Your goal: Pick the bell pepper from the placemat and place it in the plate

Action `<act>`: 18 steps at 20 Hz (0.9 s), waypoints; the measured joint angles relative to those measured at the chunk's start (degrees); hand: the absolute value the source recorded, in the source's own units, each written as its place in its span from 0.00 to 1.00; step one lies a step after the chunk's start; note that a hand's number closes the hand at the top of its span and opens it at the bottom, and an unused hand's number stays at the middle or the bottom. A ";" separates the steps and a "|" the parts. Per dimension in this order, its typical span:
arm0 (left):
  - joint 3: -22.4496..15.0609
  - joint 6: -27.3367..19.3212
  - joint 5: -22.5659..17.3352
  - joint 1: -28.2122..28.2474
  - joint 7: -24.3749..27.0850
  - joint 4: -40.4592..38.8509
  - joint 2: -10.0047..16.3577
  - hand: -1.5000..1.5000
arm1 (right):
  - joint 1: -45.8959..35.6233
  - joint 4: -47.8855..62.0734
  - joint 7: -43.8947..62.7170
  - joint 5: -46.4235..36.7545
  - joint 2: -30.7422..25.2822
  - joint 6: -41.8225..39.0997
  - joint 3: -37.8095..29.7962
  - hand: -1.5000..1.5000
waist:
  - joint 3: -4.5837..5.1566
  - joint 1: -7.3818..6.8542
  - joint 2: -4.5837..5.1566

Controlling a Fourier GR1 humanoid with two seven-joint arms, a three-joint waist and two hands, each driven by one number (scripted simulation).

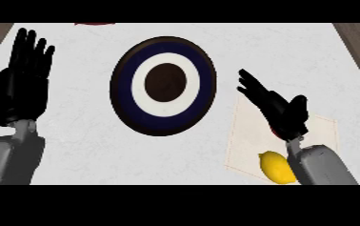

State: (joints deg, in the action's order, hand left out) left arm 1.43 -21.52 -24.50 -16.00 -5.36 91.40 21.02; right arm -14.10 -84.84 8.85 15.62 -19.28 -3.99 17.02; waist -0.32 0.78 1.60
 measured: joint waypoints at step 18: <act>-12.99 2.83 9.57 11.44 -3.33 -9.38 0.36 0.50 | 1.84 -3.59 -44.72 4.96 -6.18 -24.91 -13.41 0.00 | -0.41 0.07 -0.44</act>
State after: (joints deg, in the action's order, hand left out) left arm -11.56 -18.69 -14.93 -4.56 -8.69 82.02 21.38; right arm -12.26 -88.43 -35.87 20.57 -25.46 -28.90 3.61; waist -0.73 0.85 1.15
